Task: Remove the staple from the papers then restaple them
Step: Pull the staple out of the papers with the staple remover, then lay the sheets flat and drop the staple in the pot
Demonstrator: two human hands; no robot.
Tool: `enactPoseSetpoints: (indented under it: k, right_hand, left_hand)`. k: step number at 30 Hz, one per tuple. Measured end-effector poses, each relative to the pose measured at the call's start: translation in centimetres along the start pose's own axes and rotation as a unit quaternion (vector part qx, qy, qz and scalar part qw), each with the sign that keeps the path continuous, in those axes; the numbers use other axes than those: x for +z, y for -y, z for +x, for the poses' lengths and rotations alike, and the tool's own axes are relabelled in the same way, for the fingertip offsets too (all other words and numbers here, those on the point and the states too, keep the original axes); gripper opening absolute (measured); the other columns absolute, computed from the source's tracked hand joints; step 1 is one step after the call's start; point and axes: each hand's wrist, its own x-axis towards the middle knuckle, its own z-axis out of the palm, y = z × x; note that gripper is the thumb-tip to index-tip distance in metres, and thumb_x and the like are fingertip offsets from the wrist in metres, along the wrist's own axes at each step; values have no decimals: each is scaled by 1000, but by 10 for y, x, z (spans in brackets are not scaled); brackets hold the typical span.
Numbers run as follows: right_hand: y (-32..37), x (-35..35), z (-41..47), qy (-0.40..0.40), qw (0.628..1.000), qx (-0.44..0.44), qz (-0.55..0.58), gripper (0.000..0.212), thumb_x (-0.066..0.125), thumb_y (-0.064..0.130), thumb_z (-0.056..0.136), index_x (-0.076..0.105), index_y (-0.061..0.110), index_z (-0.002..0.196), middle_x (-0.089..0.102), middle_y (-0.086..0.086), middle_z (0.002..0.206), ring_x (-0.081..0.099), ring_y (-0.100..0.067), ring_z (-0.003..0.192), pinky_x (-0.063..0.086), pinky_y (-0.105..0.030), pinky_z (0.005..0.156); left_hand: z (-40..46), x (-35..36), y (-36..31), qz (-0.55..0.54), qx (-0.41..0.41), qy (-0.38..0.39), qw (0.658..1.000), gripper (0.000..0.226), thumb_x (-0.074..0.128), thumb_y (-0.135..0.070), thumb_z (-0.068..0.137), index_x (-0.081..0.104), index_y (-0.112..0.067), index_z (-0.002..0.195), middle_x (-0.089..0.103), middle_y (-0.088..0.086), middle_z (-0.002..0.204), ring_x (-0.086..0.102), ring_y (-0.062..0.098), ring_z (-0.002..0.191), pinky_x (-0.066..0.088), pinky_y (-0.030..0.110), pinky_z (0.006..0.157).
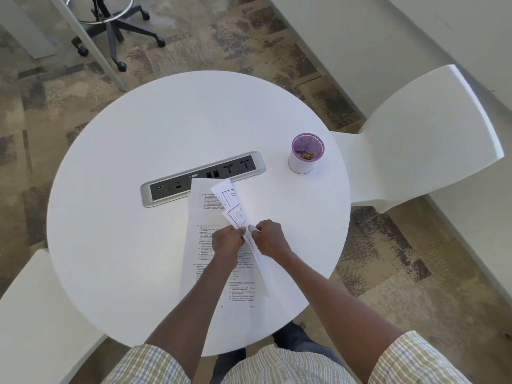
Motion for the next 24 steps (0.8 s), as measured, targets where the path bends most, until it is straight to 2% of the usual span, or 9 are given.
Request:
enactPoseSetpoints:
  k: [3, 7, 10, 12, 16, 18, 20, 22, 24]
  right_hand:
    - [-11, 3, -3, 13, 1000, 18, 23, 33, 51, 20, 94, 44, 5, 66, 49, -14, 67, 54, -27, 58, 56, -47, 58]
    - [-21, 3, -5, 7, 991, 57, 122, 35, 56, 27, 95, 52, 4, 69, 54, -10, 64, 54, -21, 47, 48, -24, 42]
    - [-27, 0, -3, 5, 979, 84, 185, 39, 61, 31, 94, 65, -7, 86, 62, -10, 73, 56, -19, 50, 47, -23, 43]
    - [-31, -4, -2, 17, 966, 102, 238, 35, 64, 32, 93, 65, -2, 85, 63, -9, 75, 56, -18, 52, 47, -24, 46]
    - [-35, -13, -1, 29, 922, 161, 352, 17, 64, 19, 92, 66, 2, 90, 64, -13, 79, 53, -19, 52, 46, -25, 46]
    - [-38, -17, -1, 27, 899, 188, 394, 14, 58, 9, 92, 67, -1, 98, 64, -14, 79, 53, -20, 52, 45, -25, 46]
    - [-41, -20, -1, 21, 882, 199, 427, 13, 55, 6, 91, 67, 1, 95, 65, -14, 79, 52, -19, 51, 44, -25, 46]
    - [-45, -21, -1, 5, 883, 201, 423, 11, 57, 9, 91, 66, 4, 90, 64, -13, 79, 51, -19, 52, 43, -26, 47]
    - [-47, -21, 0, -15, 901, 198, 386, 14, 59, 14, 90, 67, 3, 90, 63, -12, 78, 50, -20, 52, 41, -26, 46]
  left_hand:
    - [-2, 0, -1, 14, 3, -15, 1000, 42, 75, -5, 81, 49, -12, 49, 54, 6, 54, 51, 22, 50, 44, 29, 59]
    - [-4, -1, 2, 26, 0, -33, 999, 38, 75, -7, 81, 52, -12, 52, 56, 5, 54, 53, 19, 47, 42, 25, 55]
    - [-5, -2, 3, 23, -4, -35, 999, 36, 75, -6, 81, 53, -11, 52, 57, 4, 56, 52, 18, 49, 45, 27, 58]
    - [-6, -3, 3, 23, -4, -33, 999, 38, 74, -6, 82, 53, -12, 51, 56, 3, 55, 51, 18, 49, 44, 26, 56]
    - [-7, -6, 1, 33, -4, -37, 999, 38, 73, -6, 82, 49, -13, 53, 53, 4, 54, 51, 20, 51, 40, 25, 55]
    - [-7, -9, 1, 37, -2, -42, 998, 37, 73, -7, 82, 49, -12, 54, 54, 6, 55, 51, 20, 51, 39, 24, 54]
    - [-7, -12, 0, 37, -1, -41, 998, 33, 72, -7, 83, 52, -11, 57, 57, 8, 59, 52, 20, 51, 40, 24, 54]
    - [-7, -16, -1, 30, 2, -40, 999, 35, 71, -6, 84, 52, -12, 56, 57, 6, 59, 51, 19, 50, 40, 24, 53]
    - [-9, -20, -2, 27, 5, -39, 999, 36, 70, -5, 85, 51, -14, 55, 57, 5, 57, 50, 19, 51, 40, 25, 53]
